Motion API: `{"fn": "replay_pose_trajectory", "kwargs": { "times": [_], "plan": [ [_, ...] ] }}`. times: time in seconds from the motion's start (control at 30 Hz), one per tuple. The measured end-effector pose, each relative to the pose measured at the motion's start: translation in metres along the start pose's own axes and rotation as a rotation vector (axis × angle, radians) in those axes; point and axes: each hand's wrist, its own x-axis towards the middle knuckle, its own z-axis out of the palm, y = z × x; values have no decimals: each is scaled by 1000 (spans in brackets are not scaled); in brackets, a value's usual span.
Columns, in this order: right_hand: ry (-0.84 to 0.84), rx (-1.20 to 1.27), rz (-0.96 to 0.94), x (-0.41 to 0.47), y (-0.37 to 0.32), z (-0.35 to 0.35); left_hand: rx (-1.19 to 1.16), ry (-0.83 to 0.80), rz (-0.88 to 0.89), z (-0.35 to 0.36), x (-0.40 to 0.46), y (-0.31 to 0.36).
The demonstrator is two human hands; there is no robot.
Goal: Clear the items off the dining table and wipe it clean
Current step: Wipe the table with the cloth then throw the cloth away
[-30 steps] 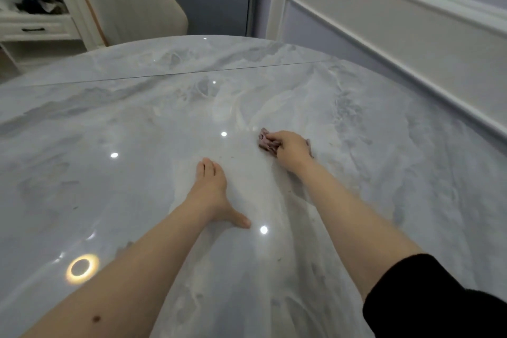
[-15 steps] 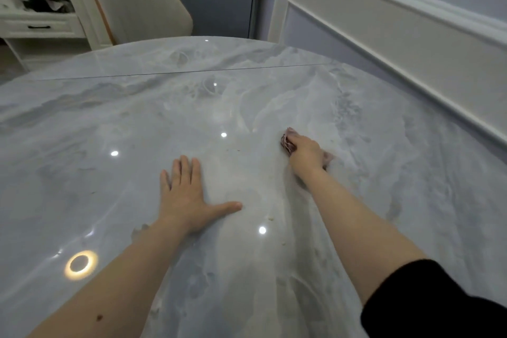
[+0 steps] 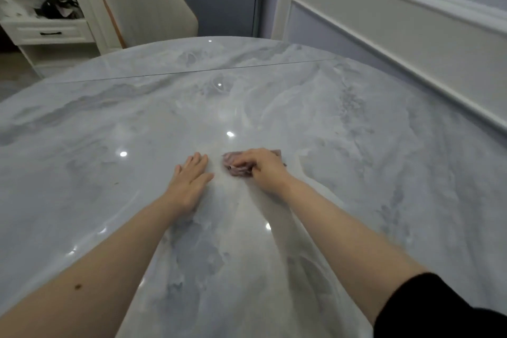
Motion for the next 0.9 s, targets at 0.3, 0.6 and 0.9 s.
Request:
{"fn": "replay_pose_trajectory", "kwargs": {
  "times": [0.3,0.6,0.9],
  "plan": [
    [-20,-4,-167,-147,-23,-4,319,83,198,42,-48,5],
    [280,-262,381,-103,51,-69,337,248,254,70,-38,14],
    [260,-326,31,-208,-7,1,374,236,256,72,-40,21]
  ]
}}
